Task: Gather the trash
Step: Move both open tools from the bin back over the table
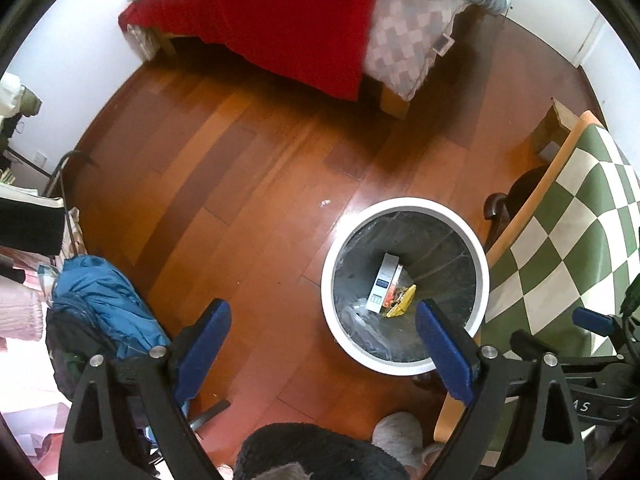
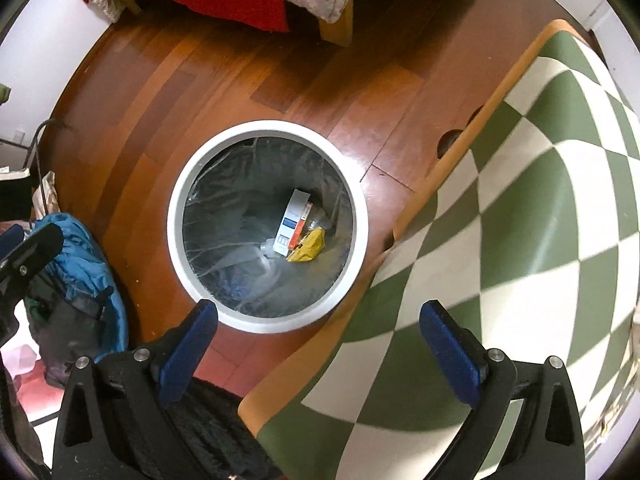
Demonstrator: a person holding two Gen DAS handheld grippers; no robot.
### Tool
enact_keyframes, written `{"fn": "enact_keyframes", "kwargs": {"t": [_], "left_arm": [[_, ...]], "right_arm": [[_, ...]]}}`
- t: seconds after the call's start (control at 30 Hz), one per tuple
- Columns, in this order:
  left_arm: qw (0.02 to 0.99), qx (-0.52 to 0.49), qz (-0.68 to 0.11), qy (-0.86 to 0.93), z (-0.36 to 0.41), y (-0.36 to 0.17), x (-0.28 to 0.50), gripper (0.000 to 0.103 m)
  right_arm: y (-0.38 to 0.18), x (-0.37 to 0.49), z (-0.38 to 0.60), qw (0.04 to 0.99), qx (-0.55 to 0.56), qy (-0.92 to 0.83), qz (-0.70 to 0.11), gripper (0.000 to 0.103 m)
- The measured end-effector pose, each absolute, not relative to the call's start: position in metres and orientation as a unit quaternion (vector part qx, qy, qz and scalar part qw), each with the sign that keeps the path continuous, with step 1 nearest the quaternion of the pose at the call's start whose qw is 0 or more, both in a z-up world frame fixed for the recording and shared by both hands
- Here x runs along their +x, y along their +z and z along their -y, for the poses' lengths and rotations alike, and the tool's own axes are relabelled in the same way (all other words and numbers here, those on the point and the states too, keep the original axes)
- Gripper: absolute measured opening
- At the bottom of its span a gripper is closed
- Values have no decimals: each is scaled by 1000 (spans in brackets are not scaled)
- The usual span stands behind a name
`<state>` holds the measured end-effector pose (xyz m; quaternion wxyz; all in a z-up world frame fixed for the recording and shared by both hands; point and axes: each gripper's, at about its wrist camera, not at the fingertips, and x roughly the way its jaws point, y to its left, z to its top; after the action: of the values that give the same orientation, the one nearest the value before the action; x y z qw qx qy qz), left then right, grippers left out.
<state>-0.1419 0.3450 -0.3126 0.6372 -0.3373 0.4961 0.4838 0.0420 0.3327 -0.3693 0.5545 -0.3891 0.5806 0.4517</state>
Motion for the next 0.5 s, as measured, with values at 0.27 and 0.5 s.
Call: {"fn": "enact_keyframes", "kwargs": {"t": [0.27,0.5], "left_arm": [[651,-323,-480,492,-325,-287,-143,94],[667,-312,-459,497,-300,-256,-147,94]], "right_arm": [[-330,46,-307,580,-350,453,-579,102],[-291,47,-281,598,-315,467,-571,102]]}}
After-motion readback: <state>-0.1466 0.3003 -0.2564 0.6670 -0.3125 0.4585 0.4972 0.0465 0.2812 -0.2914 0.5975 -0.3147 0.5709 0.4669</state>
